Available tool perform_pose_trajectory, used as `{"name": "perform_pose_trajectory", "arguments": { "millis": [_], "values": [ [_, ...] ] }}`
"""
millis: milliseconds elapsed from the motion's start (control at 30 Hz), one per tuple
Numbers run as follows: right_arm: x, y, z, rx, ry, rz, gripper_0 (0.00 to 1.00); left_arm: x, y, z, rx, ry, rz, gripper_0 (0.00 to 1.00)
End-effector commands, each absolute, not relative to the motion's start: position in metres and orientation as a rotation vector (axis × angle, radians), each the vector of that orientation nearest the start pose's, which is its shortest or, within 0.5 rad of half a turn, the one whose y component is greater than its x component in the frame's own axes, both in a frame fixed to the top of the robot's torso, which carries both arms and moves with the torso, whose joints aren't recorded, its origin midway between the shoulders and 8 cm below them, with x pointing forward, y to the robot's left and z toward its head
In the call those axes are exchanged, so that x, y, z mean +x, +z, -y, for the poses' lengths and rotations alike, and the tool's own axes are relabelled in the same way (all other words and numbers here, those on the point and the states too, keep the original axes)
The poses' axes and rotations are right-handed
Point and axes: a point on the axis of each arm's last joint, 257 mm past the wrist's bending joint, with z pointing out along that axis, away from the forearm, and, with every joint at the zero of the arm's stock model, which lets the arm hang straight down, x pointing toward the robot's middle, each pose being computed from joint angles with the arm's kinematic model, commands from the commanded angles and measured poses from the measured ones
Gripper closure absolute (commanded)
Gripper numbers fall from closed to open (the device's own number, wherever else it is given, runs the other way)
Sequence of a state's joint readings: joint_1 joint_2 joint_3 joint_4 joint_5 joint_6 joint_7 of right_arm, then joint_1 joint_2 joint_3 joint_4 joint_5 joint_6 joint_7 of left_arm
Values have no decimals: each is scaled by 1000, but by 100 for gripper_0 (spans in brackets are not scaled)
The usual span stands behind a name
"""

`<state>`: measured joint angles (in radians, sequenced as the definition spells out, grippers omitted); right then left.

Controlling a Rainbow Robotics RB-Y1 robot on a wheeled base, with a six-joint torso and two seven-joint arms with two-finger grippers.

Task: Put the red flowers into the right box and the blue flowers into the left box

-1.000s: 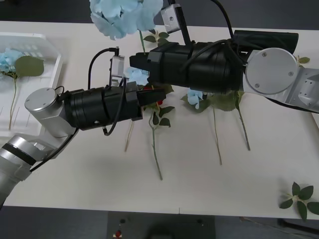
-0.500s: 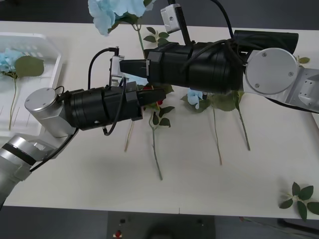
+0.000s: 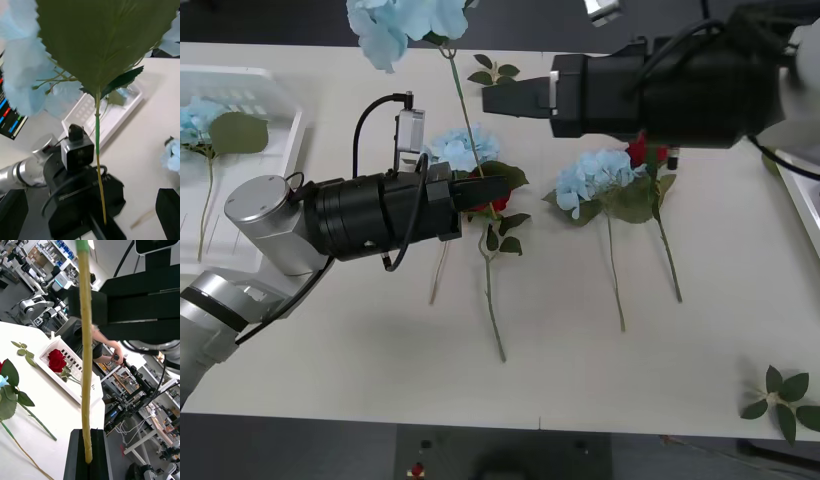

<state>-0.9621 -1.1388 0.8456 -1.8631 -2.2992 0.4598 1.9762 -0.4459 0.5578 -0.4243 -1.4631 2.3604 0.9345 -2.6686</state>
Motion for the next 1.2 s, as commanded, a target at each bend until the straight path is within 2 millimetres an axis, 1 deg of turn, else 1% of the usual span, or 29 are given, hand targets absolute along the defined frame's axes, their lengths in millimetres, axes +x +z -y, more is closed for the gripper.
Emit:
{"name": "perform_pose_trajectory", "arguments": {
  "millis": [33,133,200,233,300,333,367,400,433,500,600,633,700,733,800,833,867,900,1033,1100,1167,1200],
  "values": [
    [444,26,40,-813,1124,-1848,0,427,-82,-8,760,-1450,-1416,100],
    [446,19,74,-855,1075,-1936,0,428,-82,-12,763,-1441,-1422,100],
    [447,12,102,-880,1054,-2015,0,430,-83,-20,767,-1428,-1432,100],
    [447,10,109,-884,1049,-2034,0,430,-83,-22,766,-1425,-1436,100],
    [449,-1,135,-899,1024,-2109,0,432,-83,-32,759,-1421,-1446,100],
    [450,-9,151,-907,996,-2156,0,433,-82,-38,751,-1417,-1453,100],
    [450,-15,159,-912,985,-2181,0,434,-83,-41,747,-1416,-1457,100],
    [452,-28,176,-907,959,-2232,0,436,-82,-51,739,-1404,-1465,100],
    [454,-36,188,-896,945,-2266,0,438,-81,-57,729,-1395,-1468,100],
    [457,-53,205,-870,931,-2317,0,442,-81,-69,718,-1376,-1476,100],
    [463,-77,229,-807,906,-2387,0,450,-78,-94,701,-1319,-1492,100],
    [466,-86,236,-779,894,-2410,0,454,-79,-105,695,-1291,-1506,100],
    [472,-101,244,-689,897,-2450,0,460,-80,-131,680,-1227,-1537,100],
    [474,-104,245,-664,902,-2459,0,462,-82,-137,674,-1212,-1548,100],
    [483,-120,247,-583,899,-2482,0,471,-87,-172,652,-1128,-1599,100],
    [486,-125,247,-569,891,-2488,0,473,-90,-182,644,-1108,-1616,100],
    [491,-134,246,-544,870,-2498,0,477,-94,-202,626,-1070,-1647,100],
    [497,-144,245,-518,847,-2508,0,483,-99,-227,587,-1032,-1682,100],
    [511,-168,241,-447,789,-2518,0,496,-107,-290,516,-915,-1761,100],
    [519,-185,244,-412,733,-2528,0,504,-117,-329,460,-840,-1814,100],
    [522,-194,246,-400,698,-2534,0,509,-124,-355,423,-781,-1846,100],
    [524,-201,248,-385,674,-2540,0,512,-131,-375,407,-723,-1875,100]
  ]
}}
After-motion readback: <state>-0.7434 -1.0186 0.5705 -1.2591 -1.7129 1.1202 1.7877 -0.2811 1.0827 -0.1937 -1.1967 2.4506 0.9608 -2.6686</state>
